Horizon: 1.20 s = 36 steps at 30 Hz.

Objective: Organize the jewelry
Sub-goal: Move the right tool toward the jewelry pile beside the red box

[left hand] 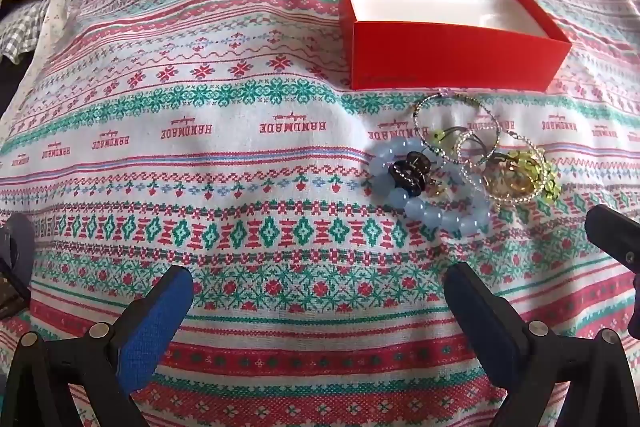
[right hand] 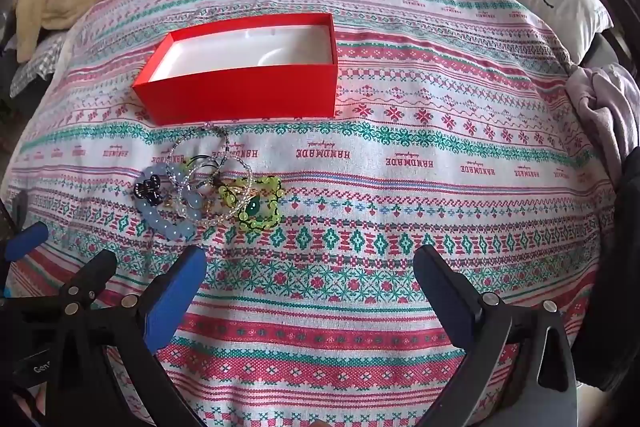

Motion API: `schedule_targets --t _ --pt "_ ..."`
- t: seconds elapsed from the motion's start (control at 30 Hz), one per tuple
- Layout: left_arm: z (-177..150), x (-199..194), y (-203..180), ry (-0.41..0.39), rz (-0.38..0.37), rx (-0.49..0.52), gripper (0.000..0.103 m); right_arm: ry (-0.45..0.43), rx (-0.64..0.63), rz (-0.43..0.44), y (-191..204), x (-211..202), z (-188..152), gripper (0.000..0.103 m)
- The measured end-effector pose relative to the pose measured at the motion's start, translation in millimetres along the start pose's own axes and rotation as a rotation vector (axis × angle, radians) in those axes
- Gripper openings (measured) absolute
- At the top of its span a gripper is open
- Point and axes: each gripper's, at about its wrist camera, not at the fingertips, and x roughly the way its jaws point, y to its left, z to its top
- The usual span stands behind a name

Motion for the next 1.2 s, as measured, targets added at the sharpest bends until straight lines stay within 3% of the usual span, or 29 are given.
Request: schedule_targets --t 1.2 --pt "-1.4 2.5 5.5 -0.002 0.006 -0.003 0.103 0.002 -0.003 0.003 1.5 0.8 -1.8 0.103"
